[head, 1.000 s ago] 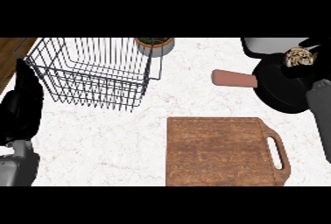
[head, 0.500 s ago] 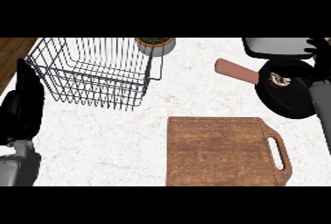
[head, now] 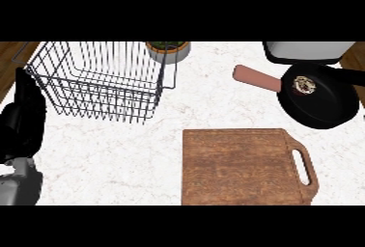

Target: Pick the cupcake from the cutting board and place it in the pot

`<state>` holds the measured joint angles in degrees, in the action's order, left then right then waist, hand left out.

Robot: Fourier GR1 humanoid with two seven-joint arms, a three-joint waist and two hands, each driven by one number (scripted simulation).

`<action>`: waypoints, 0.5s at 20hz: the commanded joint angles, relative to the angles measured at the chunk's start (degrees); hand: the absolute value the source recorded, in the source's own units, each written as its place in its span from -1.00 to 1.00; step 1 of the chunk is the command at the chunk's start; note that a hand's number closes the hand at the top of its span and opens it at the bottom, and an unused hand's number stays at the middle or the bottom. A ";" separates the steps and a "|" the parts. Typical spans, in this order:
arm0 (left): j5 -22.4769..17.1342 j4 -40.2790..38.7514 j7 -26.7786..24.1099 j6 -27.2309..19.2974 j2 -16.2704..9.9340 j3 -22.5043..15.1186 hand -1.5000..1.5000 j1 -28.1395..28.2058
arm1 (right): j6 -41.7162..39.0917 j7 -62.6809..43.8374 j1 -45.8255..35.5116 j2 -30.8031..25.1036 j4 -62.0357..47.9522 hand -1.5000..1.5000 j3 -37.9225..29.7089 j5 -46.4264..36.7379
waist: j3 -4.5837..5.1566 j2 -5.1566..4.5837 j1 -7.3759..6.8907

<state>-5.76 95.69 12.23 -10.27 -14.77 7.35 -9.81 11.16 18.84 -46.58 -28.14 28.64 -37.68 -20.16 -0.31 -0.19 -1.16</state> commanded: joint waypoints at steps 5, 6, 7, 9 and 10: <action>0.54 -2.41 2.19 1.26 0.70 -2.11 0.00 -4.02 | -10.32 7.17 5.85 -7.64 -2.66 -1.00 -4.33 6.92 | 0.23 -0.11 1.16; 0.72 -0.24 2.46 0.62 1.60 -2.34 0.00 -2.13 | -12.12 3.93 4.74 -9.27 -2.08 -1.00 -3.55 7.18 | 0.27 0.06 1.01; 0.44 -3.21 1.78 1.54 1.41 -2.55 0.00 -4.54 | -11.84 6.57 4.10 -10.88 -6.27 -1.00 -4.21 6.68 | 0.19 -0.44 0.44; 0.19 -0.66 1.85 2.33 1.02 -2.12 0.00 -1.43 | -14.97 4.84 7.36 -12.30 -3.89 -1.00 -4.30 8.05 | 0.27 0.04 1.00; 0.71 -3.38 -1.62 1.79 2.29 -2.03 0.00 -1.48 | -16.77 7.53 9.31 -13.33 -4.72 -1.00 -5.37 9.08 | 0.25 -0.09 1.16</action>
<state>-4.70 95.17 12.68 -10.39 -14.63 7.98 -10.14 -1.59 23.98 -40.69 -38.50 25.16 -41.83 -13.11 -0.22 0.07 -0.58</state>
